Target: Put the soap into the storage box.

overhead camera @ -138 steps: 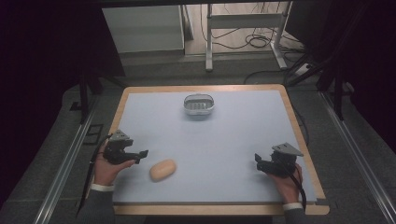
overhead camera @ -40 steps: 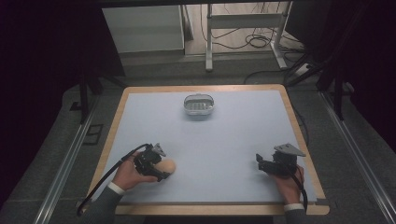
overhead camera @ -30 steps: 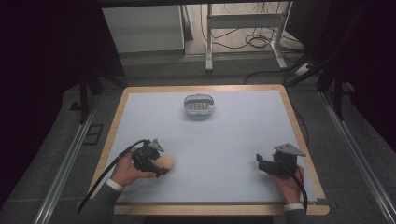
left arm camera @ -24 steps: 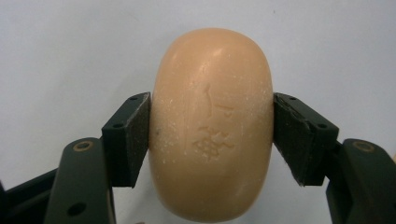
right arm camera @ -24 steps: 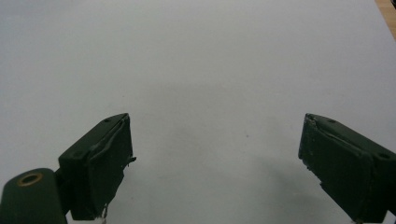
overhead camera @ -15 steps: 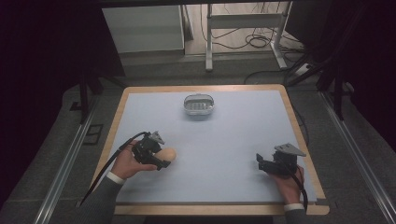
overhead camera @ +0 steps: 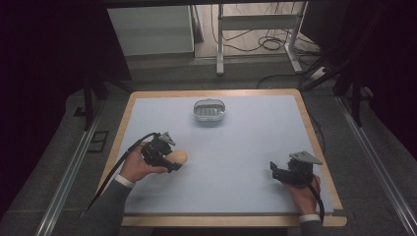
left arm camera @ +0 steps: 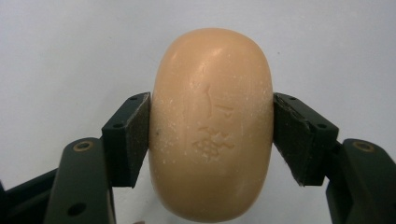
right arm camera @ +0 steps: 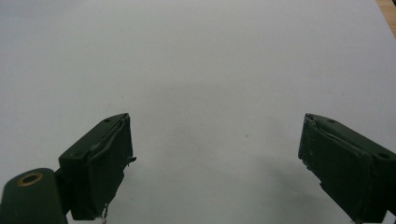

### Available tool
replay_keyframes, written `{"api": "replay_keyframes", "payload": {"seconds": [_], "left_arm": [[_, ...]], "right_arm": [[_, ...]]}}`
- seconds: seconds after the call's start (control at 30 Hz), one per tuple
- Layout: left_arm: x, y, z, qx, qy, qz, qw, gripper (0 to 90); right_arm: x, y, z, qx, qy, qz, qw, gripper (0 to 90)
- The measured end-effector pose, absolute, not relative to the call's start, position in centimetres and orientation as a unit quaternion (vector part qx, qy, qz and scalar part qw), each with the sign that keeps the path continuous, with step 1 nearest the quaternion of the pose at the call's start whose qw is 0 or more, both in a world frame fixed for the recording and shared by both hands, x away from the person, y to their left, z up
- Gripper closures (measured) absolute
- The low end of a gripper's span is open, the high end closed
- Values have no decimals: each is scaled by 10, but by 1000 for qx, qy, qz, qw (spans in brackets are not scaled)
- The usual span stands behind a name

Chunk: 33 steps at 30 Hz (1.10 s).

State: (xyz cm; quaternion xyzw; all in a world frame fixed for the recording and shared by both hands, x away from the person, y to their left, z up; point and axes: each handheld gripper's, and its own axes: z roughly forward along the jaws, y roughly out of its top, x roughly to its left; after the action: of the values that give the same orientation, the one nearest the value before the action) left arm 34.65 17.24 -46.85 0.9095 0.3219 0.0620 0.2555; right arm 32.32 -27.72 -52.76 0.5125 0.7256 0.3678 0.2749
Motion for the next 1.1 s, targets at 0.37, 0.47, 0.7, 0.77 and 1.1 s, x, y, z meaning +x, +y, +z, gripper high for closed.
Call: {"api": "replay_keyframes", "payload": {"seconds": [0.37,0.47,0.7,0.77,1.1], "left_arm": [[358,172,-463,906,327,66,260,326],[362,171,-462,906,328,67,260,326],[371,169,-459,905,330,69,260,326],[373,169,-458,904,330,70,262,326],[384,167,-456,903,333,72,262,326]], "right_arm": [[323,-277,-528,513,726,368,274,101],[323,-277,-528,513,726,367,275,101],[323,-277,-528,514,725,367,274,101],[323,-277,-528,514,726,367,274,101],[324,-277,-528,517,724,366,274,101]]}}
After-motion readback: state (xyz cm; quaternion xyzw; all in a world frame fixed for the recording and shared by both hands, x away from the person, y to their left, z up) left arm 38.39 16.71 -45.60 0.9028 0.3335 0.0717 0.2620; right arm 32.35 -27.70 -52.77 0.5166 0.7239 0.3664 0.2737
